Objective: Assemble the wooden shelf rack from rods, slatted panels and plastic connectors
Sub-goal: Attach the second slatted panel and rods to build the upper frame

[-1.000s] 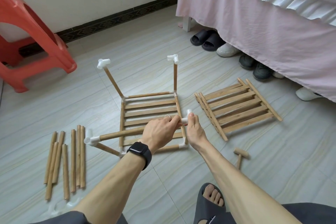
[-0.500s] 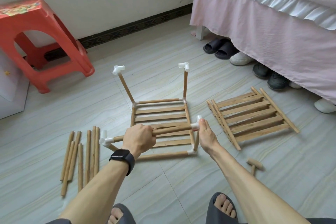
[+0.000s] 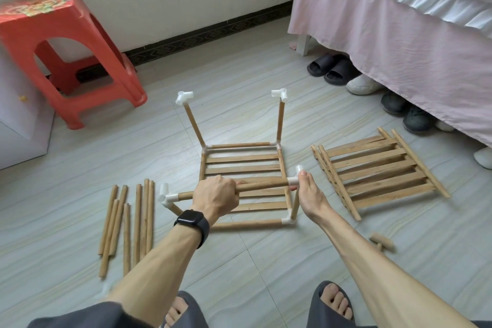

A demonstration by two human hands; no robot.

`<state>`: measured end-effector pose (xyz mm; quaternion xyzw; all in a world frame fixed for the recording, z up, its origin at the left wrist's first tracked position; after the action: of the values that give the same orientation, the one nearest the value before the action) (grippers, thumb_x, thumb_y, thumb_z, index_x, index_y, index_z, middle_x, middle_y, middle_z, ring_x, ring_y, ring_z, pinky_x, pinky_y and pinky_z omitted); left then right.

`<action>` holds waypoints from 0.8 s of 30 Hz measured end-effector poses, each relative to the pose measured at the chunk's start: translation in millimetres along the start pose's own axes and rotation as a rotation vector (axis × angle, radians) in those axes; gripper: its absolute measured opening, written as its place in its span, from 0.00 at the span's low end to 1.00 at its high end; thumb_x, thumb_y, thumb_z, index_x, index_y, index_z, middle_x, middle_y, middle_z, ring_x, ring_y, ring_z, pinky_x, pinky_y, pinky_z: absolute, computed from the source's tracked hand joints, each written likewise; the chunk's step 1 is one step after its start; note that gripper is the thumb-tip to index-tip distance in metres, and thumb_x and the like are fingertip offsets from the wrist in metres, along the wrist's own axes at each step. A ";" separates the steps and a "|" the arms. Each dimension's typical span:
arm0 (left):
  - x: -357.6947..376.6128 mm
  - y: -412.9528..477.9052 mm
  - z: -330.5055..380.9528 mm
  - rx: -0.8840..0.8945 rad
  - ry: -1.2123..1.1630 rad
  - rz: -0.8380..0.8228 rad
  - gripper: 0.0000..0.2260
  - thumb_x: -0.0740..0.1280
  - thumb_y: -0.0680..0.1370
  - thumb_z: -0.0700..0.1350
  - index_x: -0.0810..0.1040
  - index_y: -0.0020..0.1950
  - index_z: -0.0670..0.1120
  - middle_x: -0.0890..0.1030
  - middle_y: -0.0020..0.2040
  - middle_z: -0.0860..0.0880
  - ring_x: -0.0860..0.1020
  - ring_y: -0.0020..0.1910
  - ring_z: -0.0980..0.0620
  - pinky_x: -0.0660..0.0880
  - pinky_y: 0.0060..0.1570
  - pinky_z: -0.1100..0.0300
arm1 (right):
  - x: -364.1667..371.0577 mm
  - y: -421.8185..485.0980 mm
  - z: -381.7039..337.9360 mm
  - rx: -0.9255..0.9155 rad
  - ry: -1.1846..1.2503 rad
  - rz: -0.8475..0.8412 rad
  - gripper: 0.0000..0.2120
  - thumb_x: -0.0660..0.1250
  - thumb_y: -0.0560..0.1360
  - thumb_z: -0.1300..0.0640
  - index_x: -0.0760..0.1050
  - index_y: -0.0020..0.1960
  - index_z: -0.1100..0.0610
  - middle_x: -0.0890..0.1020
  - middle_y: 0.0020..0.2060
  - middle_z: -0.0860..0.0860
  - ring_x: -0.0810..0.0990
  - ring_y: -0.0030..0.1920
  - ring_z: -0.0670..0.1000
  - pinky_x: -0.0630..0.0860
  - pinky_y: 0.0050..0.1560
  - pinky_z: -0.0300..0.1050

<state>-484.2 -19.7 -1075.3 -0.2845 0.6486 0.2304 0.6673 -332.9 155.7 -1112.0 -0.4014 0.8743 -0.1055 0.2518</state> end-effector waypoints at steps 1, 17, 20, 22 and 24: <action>-2.0 0.2 0.3 -0.003 0.001 -0.014 0.18 0.56 0.83 0.53 0.80 0.41 0.49 0.76 0.32 0.53 0.75 0.30 0.49 0.70 0.32 0.57 | 1.7 -1.1 -1.5 0.006 0.018 0.017 0.27 0.41 0.86 0.42 0.68 0.70 0.58 0.75 0.46 0.45 0.73 0.49 0.44 0.64 0.54 0.45; 1.8 -34.0 -105.9 -0.839 -1.137 0.111 0.11 0.60 0.77 0.34 0.78 0.53 0.44 0.84 0.53 0.44 0.83 0.50 0.47 0.80 0.51 0.52 | 4.7 -3.6 -5.4 0.056 0.102 0.082 0.28 0.40 0.86 0.43 0.60 0.79 0.56 0.73 0.71 0.59 0.67 0.73 0.58 0.61 0.64 0.47; 3.3 -28.0 -106.5 -0.788 -1.160 0.112 0.16 0.54 0.76 0.29 0.78 0.48 0.44 0.84 0.49 0.47 0.83 0.44 0.51 0.75 0.37 0.60 | 3.4 -5.3 -4.0 0.052 0.078 0.069 0.28 0.40 0.86 0.43 0.60 0.79 0.57 0.73 0.71 0.58 0.67 0.73 0.58 0.60 0.64 0.47; 2.9 -27.4 -109.1 -0.764 -1.055 0.094 0.14 0.55 0.76 0.30 0.77 0.47 0.45 0.83 0.46 0.48 0.80 0.44 0.50 0.74 0.38 0.58 | 4.7 -10.3 -1.9 0.038 0.061 0.087 0.28 0.40 0.86 0.43 0.61 0.77 0.57 0.72 0.71 0.59 0.68 0.71 0.58 0.61 0.63 0.47; 1.7 -27.6 -112.0 -0.742 -0.907 0.079 0.11 0.57 0.77 0.33 0.75 0.47 0.47 0.80 0.44 0.48 0.77 0.42 0.50 0.71 0.38 0.56 | 8.1 -19.5 3.1 0.015 0.052 0.103 0.27 0.41 0.86 0.44 0.65 0.74 0.58 0.72 0.69 0.60 0.70 0.65 0.55 0.61 0.61 0.46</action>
<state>-547.7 -116.0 -1074.3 -0.3476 0.1845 0.5654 0.7249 -323.1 136.9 -1110.0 -0.3509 0.8992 -0.1094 0.2373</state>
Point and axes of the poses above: each hand's wrist, its own y-axis towards the middle knuckle, its own x-axis out of the palm, z = x × y, the point moved 3 cm from there along y, towards the middle knuckle
